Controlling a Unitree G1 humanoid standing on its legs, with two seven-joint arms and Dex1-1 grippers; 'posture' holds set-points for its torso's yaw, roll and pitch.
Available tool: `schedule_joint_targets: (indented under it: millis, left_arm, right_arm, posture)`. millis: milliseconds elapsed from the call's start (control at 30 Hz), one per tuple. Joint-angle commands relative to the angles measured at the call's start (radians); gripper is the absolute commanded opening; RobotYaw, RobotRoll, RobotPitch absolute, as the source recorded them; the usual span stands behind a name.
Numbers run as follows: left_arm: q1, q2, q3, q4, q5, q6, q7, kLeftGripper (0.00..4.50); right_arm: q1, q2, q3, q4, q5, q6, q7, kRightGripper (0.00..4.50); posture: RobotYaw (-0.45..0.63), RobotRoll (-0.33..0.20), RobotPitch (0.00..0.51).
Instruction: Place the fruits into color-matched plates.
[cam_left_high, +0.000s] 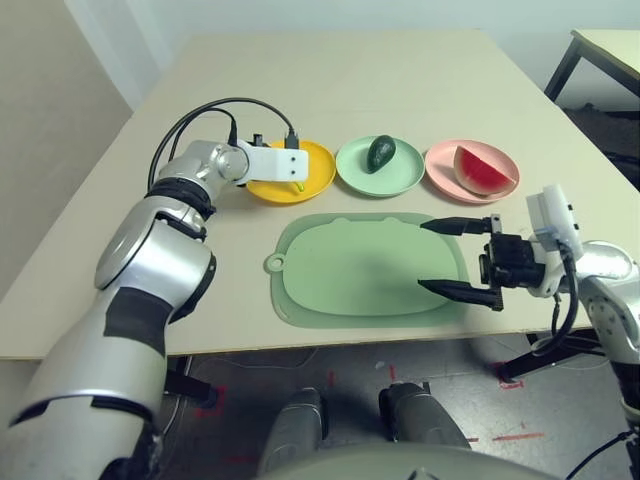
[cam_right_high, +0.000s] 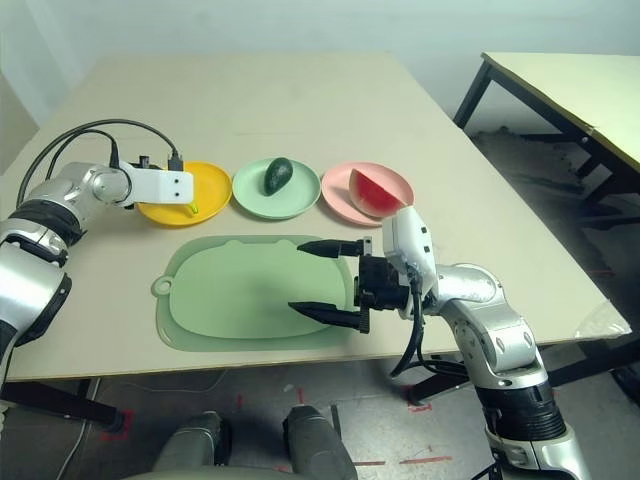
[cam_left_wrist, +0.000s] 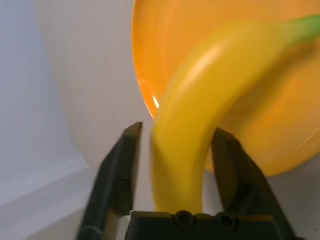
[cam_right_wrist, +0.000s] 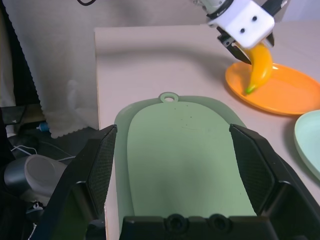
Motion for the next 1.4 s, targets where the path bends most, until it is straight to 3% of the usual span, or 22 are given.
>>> schedule_joint_targets:
  millis: [33,100,300,400,500,767,967,1200,1400]
  left_arm:
    - [-0.001,0.007,0.017,0.008,0.016,-0.024,0.016,3.99]
    - [-0.009,0.009,0.019,0.007,0.019,-0.036,0.024,4.49]
    - [-0.034,0.019,0.051,0.0,-0.001,-0.085,0.027,4.49]
    - [-0.034,0.031,0.136,-0.008,-0.075,-0.111,-0.013,4.49]
    - [0.0,0.054,0.261,-0.02,-0.193,-0.127,-0.096,4.49]
    - [0.207,0.137,0.523,-0.082,-0.456,-0.098,-0.269,4.49]
    - [0.412,0.15,0.7,-0.242,-0.662,-0.004,-0.338,4.49]
    - [0.628,0.115,0.817,-0.536,-0.812,0.193,-0.281,4.49]
    - [0.69,0.086,0.828,-0.671,-0.849,0.287,-0.242,4.49]
  right_arm:
    - [0.009,-0.01,0.0,-0.016,0.009,0.013,-0.001,4.5]
    - [0.005,-0.01,0.001,-0.01,0.009,0.014,-0.001,4.5]
    - [-0.008,-0.007,0.002,0.002,0.004,0.016,-0.004,4.5]
    - [-0.009,-0.006,-0.008,-0.001,-0.035,-0.006,-0.047,4.5]
    - [-0.005,0.025,-0.042,-0.022,-0.089,-0.002,-0.199,4.5]
    - [0.088,0.147,-0.145,-0.201,-0.057,0.092,-0.525,4.5]
    - [0.096,0.119,-0.329,-0.218,0.003,0.179,-0.654,4.5]
    - [0.121,0.082,-0.635,-0.053,0.128,0.216,-0.724,4.5]
    - [0.165,0.033,-0.577,0.244,-0.004,0.027,-0.544,4.5]
  posture:
    - [-0.19,0.0,0.066]
    - [-0.18,0.0,0.066]
    - [-0.18,0.0,0.066]
    - [-0.16,0.0,0.067]
    - [-0.15,0.0,0.07]
    - [-0.14,0.0,0.083]
    - [-0.13,0.0,0.093]
    - [-0.14,0.0,0.096]
    - [-0.13,0.0,0.094]
